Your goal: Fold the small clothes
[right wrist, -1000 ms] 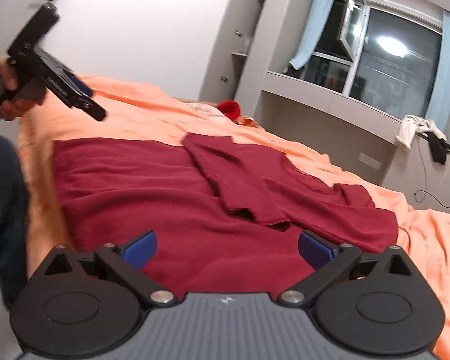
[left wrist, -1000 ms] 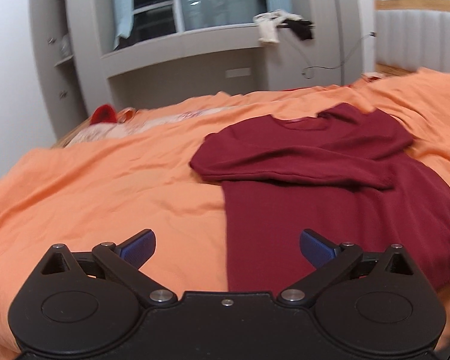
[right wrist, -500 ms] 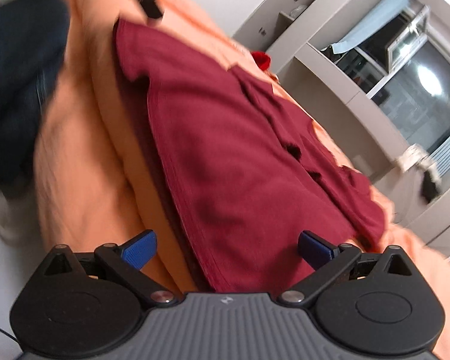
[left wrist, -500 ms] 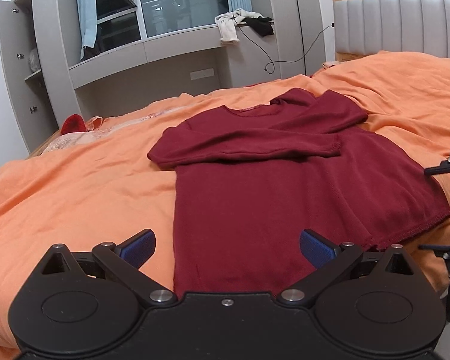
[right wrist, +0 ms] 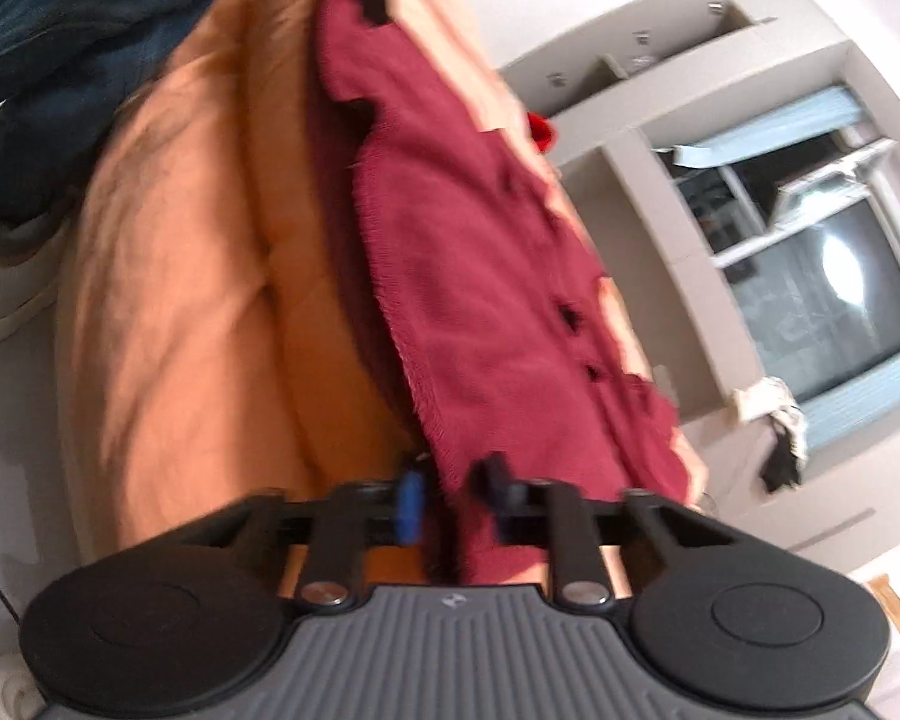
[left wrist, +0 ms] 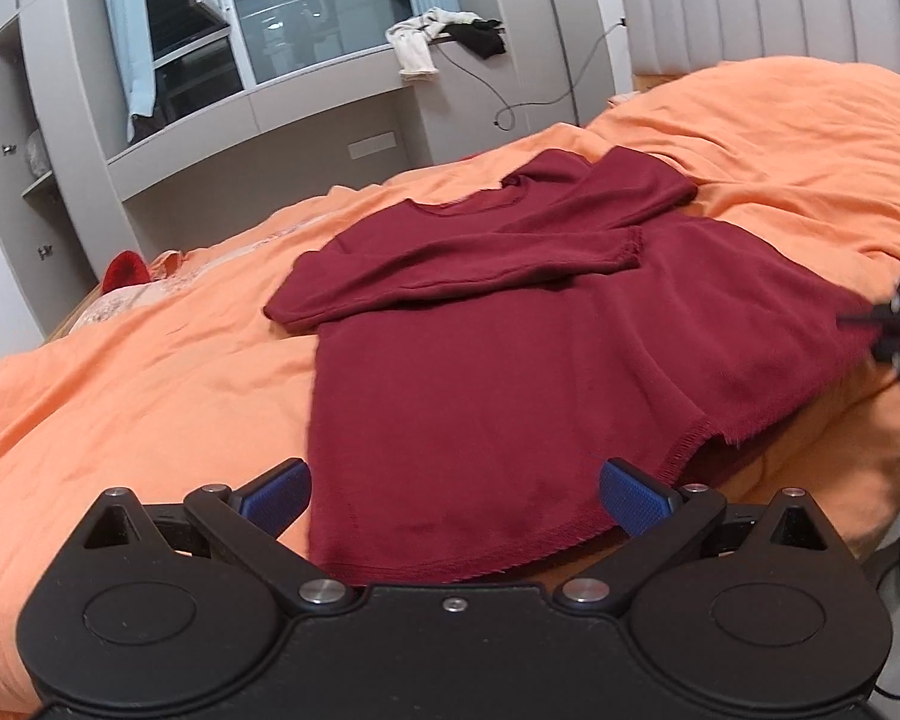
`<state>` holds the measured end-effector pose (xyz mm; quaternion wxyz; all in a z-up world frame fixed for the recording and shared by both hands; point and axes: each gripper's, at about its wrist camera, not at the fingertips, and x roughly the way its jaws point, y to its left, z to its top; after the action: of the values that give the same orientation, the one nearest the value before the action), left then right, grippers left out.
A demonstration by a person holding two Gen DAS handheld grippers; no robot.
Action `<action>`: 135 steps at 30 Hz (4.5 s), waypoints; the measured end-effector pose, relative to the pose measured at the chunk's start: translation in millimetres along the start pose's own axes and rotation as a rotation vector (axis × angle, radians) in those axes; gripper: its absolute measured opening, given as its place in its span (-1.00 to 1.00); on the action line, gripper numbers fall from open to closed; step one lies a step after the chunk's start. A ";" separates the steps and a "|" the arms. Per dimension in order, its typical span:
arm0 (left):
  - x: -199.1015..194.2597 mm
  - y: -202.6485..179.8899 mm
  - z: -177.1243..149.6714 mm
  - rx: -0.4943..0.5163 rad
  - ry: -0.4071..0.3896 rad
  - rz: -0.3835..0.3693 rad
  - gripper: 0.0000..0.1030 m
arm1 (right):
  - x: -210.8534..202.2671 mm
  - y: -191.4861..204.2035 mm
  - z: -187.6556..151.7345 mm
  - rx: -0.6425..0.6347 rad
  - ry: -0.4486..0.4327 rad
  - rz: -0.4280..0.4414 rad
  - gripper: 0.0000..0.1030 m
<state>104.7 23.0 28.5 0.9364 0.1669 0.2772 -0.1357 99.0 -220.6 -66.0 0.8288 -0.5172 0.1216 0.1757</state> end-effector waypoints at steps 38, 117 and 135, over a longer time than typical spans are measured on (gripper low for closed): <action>-57.2 -51.7 23.1 0.143 -0.268 0.328 -0.91 | -94.5 -114.1 -24.8 0.516 -0.178 -0.158 -0.85; 239.4 91.2 137.2 -0.230 0.132 0.318 0.80 | 237.6 -272.6 -109.9 1.029 0.080 -0.088 0.94; 251.8 123.2 118.0 -0.389 0.202 0.372 0.86 | 218.1 -280.8 -153.1 1.133 0.113 -0.006 0.99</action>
<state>407.1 48.4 8.9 0.9273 0.0447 0.3545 0.1117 411.2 -435.5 12.5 0.9695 -0.0008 0.2396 0.0524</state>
